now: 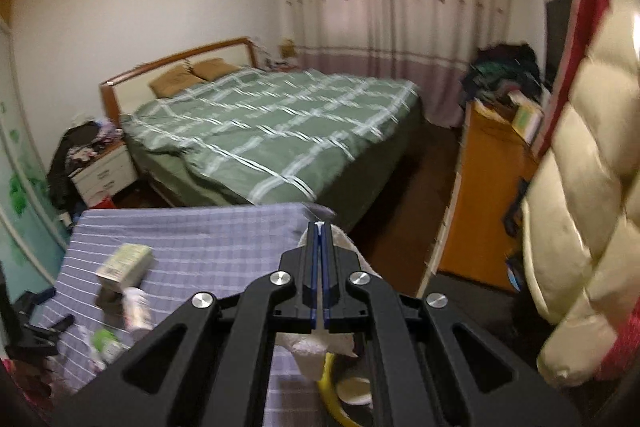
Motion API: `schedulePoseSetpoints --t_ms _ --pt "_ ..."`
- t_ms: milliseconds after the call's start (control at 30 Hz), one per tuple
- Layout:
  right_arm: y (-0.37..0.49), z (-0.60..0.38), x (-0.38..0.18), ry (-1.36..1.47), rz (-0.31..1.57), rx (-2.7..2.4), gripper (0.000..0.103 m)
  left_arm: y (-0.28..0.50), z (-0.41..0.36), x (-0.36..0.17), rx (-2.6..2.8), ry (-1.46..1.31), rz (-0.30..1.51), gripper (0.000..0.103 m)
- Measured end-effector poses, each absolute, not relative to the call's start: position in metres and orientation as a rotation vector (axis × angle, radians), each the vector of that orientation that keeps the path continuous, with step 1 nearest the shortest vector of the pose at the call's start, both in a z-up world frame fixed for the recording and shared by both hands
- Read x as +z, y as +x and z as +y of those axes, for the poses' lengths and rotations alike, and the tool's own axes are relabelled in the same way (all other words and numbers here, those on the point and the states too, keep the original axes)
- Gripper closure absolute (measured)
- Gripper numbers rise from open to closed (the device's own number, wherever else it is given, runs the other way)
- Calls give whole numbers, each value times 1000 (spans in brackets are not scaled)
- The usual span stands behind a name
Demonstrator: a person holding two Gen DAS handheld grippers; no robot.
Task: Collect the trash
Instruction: 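Carry the tissue with the right tool into the bin and release, then grasp the white barcoded cardboard box with the left tool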
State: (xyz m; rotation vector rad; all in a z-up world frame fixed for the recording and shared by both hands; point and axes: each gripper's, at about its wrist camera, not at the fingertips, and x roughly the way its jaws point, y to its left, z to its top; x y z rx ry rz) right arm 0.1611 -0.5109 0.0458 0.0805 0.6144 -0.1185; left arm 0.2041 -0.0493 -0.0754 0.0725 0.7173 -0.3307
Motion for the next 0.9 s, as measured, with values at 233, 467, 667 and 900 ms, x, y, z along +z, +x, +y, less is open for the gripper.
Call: schedulePoseSetpoints --t_ms 233,467,667,900 --pt "153 -572 -21 169 712 -227 101 208 -70 -74 -346 107 720 5" --pt "158 -604 -78 218 818 -277 101 213 -85 -75 -354 128 727 5" --pt "160 -610 -107 235 880 -293 100 220 -92 -75 -361 131 735 5" --pt "157 -605 -112 238 893 -279 93 229 -98 -73 -364 128 743 5"
